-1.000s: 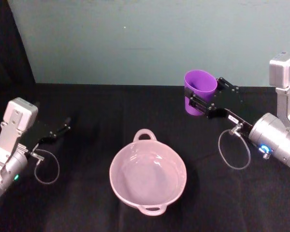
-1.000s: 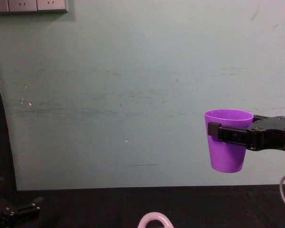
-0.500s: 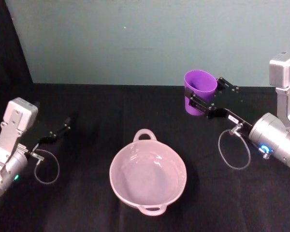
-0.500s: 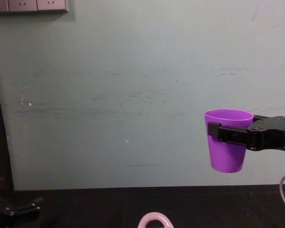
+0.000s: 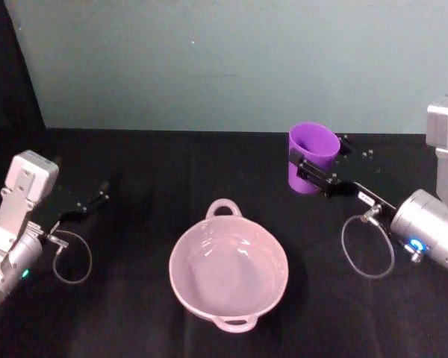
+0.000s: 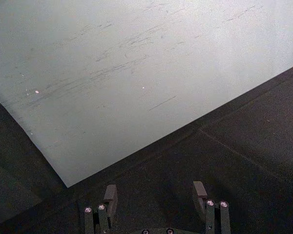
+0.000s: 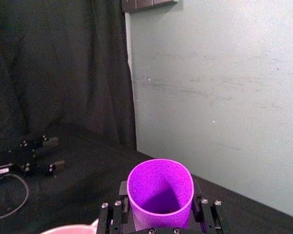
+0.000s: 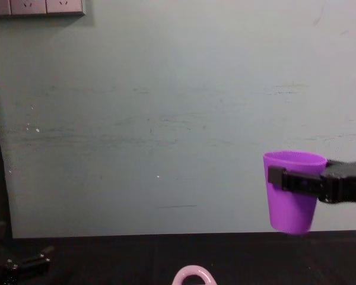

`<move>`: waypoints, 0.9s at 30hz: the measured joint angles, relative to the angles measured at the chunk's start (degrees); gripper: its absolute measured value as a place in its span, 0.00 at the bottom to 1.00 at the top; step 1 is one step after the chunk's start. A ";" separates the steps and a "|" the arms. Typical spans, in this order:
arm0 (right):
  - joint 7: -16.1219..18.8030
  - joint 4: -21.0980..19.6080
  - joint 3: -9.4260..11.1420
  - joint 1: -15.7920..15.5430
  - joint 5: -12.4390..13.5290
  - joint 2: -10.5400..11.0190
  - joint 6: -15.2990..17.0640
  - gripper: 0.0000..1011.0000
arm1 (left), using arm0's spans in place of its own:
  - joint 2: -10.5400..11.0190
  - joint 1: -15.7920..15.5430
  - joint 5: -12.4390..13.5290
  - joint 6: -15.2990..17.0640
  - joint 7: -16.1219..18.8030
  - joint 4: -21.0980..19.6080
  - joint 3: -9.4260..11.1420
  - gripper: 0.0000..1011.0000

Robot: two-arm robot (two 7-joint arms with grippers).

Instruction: Pick up the cup and pour the mung beans from the cup into the bowl.

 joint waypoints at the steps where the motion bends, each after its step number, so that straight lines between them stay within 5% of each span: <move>1: 0.00 -0.22 0.01 -0.50 0.17 0.32 0.08 0.72 | 0.00 0.00 0.00 0.00 0.00 0.00 0.00 1.00; 7: -0.22 -0.86 -0.37 -2.09 -0.72 1.72 0.07 0.72 | 0.00 0.00 0.00 0.00 0.00 0.00 0.00 1.00; 16: -0.98 -1.52 -1.78 -4.35 -5.80 3.64 -1.21 0.72 | 0.00 0.00 0.00 0.00 0.00 0.00 0.00 1.00; 21: -1.87 -1.88 -3.49 -4.63 -10.99 4.26 -2.33 0.72 | 0.00 0.00 0.00 0.00 0.00 0.00 0.00 1.00; 26: -4.03 -3.25 -6.56 -3.78 -21.32 5.66 -3.73 0.72 | 0.00 0.00 0.00 0.00 0.00 0.00 0.00 1.00; 27: -4.03 -3.25 -6.56 -3.78 -21.32 5.66 -3.73 0.72 | 0.00 0.00 0.00 0.00 0.00 0.00 0.00 1.00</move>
